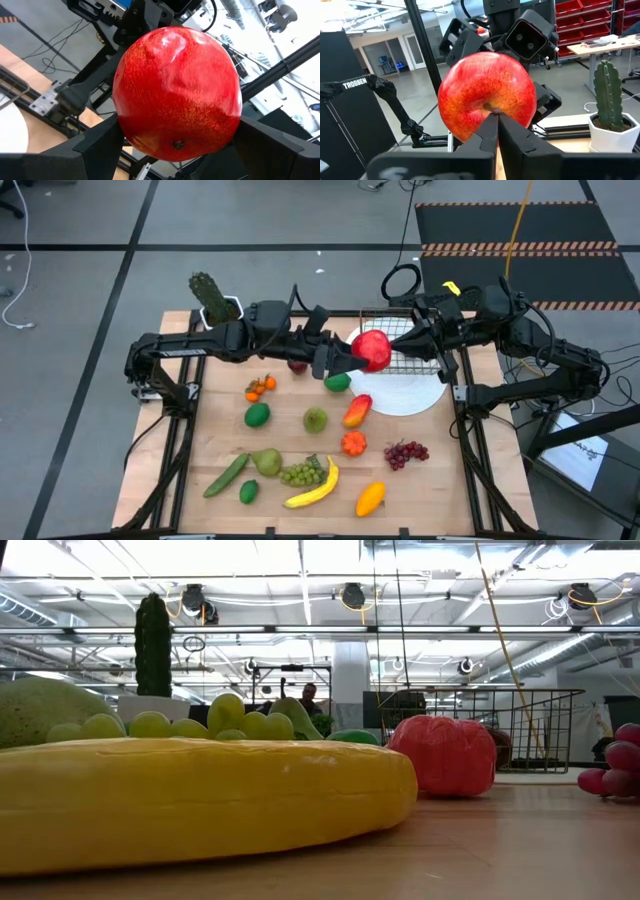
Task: Build produce basket
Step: Put the red apple into the gold wire basket
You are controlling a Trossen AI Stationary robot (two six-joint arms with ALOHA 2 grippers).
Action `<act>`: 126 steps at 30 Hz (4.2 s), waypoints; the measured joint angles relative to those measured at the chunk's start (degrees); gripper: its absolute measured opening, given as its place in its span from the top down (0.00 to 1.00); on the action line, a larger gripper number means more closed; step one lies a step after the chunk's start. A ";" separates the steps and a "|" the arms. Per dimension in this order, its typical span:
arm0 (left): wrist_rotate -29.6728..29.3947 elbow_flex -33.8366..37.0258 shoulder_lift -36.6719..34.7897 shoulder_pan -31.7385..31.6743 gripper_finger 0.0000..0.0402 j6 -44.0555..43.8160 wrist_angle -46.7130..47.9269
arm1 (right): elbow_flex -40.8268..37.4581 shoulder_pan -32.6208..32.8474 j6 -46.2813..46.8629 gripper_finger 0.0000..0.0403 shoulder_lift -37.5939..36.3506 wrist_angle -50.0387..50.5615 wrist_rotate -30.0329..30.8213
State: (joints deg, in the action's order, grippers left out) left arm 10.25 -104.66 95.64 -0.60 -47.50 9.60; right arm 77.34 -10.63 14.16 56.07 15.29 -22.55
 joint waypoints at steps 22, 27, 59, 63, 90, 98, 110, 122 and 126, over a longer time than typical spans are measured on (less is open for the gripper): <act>0.03 0.02 0.00 -0.17 0.16 0.77 0.96 | 0.00 0.00 -4.14 0.71 0.00 -0.46 -0.10; 0.18 0.02 0.00 -0.17 0.16 0.57 1.02 | 0.00 0.00 -4.53 0.84 0.61 -0.45 -0.21; -4.27 0.02 0.00 -0.21 0.02 3.07 0.26 | 0.02 0.00 -4.35 1.00 -1.26 0.20 -1.70; -4.95 0.02 -0.67 -1.03 0.01 4.98 1.48 | 0.02 -0.02 -4.35 1.00 -1.93 0.24 -1.65; -4.20 -0.13 -9.91 -12.08 0.01 13.00 31.48 | 0.00 -8.46 -2.42 1.00 2.02 16.24 6.43; -2.68 0.04 -10.30 -13.91 0.01 17.15 42.46 | 0.00 -8.92 5.11 1.00 5.68 27.53 7.67; -2.28 3.32 -8.57 -15.52 0.01 27.09 49.70 | 0.00 -5.80 7.90 0.93 12.84 33.45 12.07; 1.62 11.44 -8.79 -15.31 0.01 24.68 50.26 | 0.01 1.56 0.29 0.67 21.86 33.03 11.85; 1.74 14.45 -8.74 -13.61 0.01 23.35 50.28 | 0.00 3.99 1.33 0.57 23.86 33.62 11.84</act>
State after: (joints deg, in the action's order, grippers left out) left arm 12.00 -90.21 86.89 -14.22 -24.15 59.88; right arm 77.34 -6.64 15.48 79.93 48.91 -10.70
